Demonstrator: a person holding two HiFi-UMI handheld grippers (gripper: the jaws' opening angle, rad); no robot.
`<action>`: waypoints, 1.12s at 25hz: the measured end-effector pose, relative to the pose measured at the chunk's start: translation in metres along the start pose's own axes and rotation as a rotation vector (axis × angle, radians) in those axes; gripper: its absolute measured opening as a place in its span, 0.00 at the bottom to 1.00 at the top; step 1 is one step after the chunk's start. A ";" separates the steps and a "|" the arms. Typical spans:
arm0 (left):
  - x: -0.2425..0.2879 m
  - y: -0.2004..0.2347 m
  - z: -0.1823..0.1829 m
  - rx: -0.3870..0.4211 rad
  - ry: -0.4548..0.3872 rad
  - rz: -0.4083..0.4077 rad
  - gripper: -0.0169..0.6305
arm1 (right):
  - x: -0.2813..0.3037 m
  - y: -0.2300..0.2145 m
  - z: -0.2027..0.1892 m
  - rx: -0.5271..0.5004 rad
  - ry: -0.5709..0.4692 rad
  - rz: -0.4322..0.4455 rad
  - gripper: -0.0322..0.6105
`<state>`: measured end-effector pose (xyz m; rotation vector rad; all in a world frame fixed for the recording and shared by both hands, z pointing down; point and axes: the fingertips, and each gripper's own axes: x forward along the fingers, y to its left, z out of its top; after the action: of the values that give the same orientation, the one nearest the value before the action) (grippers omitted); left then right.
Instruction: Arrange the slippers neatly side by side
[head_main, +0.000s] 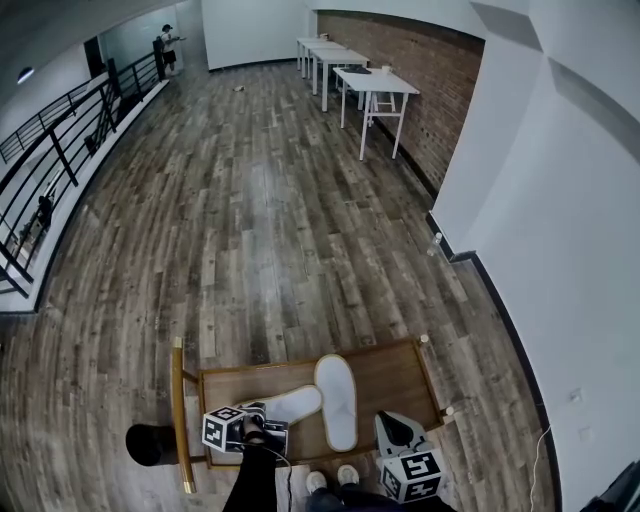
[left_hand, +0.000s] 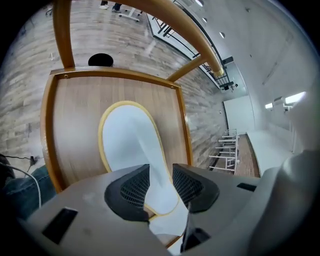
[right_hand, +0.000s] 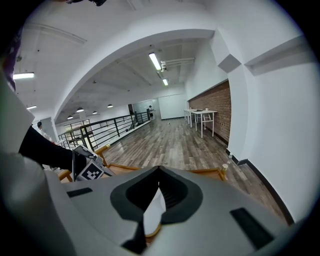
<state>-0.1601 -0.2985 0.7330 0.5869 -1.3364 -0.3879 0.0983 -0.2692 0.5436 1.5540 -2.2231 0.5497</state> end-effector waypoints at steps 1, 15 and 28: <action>0.003 0.000 0.001 0.005 -0.005 0.009 0.21 | 0.000 0.000 -0.001 -0.002 0.004 0.001 0.05; 0.012 0.009 0.008 0.056 0.004 0.054 0.05 | 0.004 -0.005 -0.003 0.005 0.015 -0.020 0.05; -0.004 -0.024 0.019 0.542 0.170 0.005 0.04 | 0.006 0.008 -0.002 -0.003 0.002 0.012 0.05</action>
<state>-0.1773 -0.3185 0.7182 1.0410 -1.2774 0.0389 0.0893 -0.2707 0.5475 1.5386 -2.2321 0.5506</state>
